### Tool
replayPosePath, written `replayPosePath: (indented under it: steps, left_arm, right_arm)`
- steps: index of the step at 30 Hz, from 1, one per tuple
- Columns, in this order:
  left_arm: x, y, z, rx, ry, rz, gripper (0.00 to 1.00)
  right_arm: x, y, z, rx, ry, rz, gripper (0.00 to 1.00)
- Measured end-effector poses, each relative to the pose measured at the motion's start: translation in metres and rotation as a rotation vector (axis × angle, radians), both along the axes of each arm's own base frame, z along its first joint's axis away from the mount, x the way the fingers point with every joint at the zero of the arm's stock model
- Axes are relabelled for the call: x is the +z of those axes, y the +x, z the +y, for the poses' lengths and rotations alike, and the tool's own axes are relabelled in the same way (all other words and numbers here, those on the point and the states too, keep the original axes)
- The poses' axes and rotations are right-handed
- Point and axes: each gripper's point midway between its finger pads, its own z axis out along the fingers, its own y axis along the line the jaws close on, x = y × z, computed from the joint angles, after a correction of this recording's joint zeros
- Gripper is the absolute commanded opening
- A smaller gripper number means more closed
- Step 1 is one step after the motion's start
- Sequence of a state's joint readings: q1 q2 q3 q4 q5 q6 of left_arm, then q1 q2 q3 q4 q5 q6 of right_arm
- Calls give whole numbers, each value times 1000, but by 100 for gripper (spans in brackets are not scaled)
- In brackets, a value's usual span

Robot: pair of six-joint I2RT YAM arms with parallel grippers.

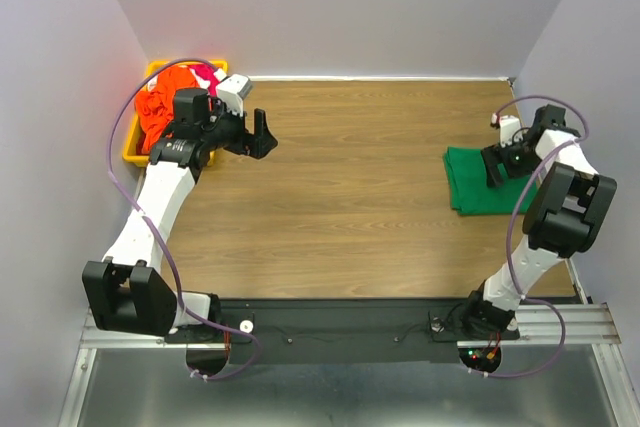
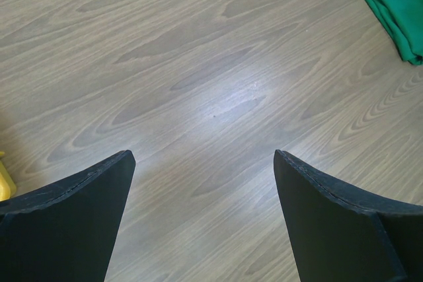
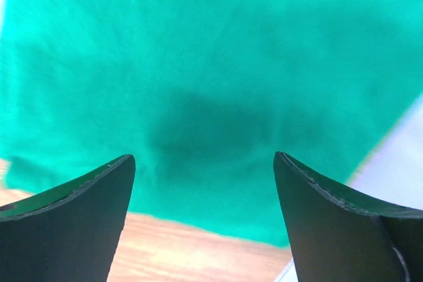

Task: Fold and stack the t-shirts
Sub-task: Neatly place the folded tshirt to the corner

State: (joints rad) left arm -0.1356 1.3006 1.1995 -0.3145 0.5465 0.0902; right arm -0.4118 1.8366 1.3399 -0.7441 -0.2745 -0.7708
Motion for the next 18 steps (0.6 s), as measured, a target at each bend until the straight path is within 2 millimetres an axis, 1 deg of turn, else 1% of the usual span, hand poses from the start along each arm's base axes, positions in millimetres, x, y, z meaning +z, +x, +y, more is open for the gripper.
replayPosePath:
  steps: [2, 4, 6, 7, 9, 10, 11, 13, 15, 18]
  left_arm:
    - [2, 1, 0, 0, -1, -5, 99]
    - [4, 1, 0, 0, -2, -8, 99]
    - [5, 1, 0, 0, -1, -11, 99]
    - [5, 1, 0, 0, -1, -11, 99]
    - [6, 1, 0, 0, -2, -11, 99]
    - [6, 1, 0, 0, -2, -11, 99]
    - [6, 0, 0, 0, -2, -12, 99]
    - [6, 0, 0, 0, -1, -10, 99]
    - [7, -1, 0, 0, 1, -4, 99]
    - [11, -1, 0, -2, 2, -10, 99]
  right_arm:
    - [17, 4, 0, -14, -3, -24, 96]
    - [39, 1, 1, -36, -9, -55, 96]
    - [65, -10, 5, -64, -21, -85, 96]
    - [74, -16, 6, -78, -30, -100, 96]
    - [89, -36, 11, -125, -50, -118, 96]
    - [92, -47, 13, -149, -57, -115, 96]
    - [89, -59, 16, -169, -61, -98, 96]
    - [80, -76, 20, -196, -58, -58, 96]
    - [59, -96, 25, -234, -48, 19, 96]
    - [33, -116, 30, -278, -31, 107, 96]
